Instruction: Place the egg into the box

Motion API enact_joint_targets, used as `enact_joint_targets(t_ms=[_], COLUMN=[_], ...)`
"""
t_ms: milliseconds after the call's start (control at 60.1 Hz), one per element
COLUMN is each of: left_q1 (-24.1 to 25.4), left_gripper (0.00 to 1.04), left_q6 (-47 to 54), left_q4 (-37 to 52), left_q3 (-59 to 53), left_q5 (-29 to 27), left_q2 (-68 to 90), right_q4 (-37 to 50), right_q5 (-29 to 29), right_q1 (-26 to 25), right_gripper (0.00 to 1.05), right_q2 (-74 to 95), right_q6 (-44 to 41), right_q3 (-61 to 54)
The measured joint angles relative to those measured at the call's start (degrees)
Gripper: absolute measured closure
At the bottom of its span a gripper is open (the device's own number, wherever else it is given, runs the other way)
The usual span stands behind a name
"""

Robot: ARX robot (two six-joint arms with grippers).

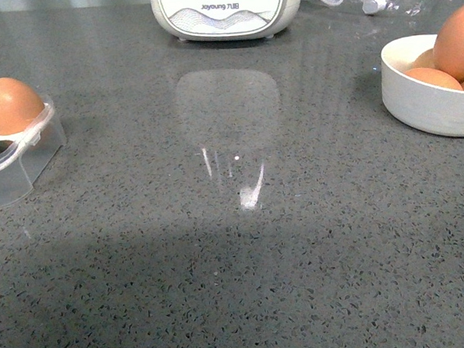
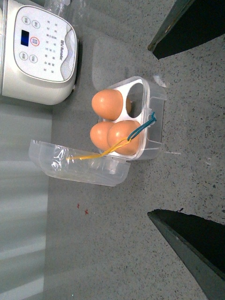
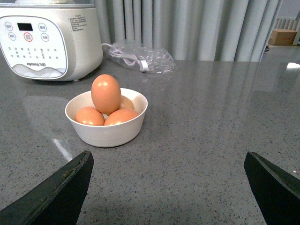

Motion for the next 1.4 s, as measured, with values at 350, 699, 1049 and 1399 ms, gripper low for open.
enact_joint_targets(t_ms=[350,699,1049,1399], left_q1=[0.0,0.0,0.0,0.0], left_gripper=[0.07,0.07,0.07,0.07], left_q6=[0.0,0.0,0.0,0.0], left_q4=[0.0,0.0,0.0,0.0], left_q3=[0.0,0.0,0.0,0.0], left_q5=[0.0,0.0,0.0,0.0], left_q2=[0.0,0.0,0.0,0.0], right_q4=[0.0,0.0,0.0,7.1], right_q5=[0.0,0.0,0.0,9.4], right_q1=[0.0,0.0,0.0,2.5], right_gripper=[0.07,0.07,0.07,0.07], right_q2=[0.0,0.0,0.0,5.8], right_q6=[0.0,0.0,0.0,-2.2], right_q3=[0.0,0.0,0.0,0.5])
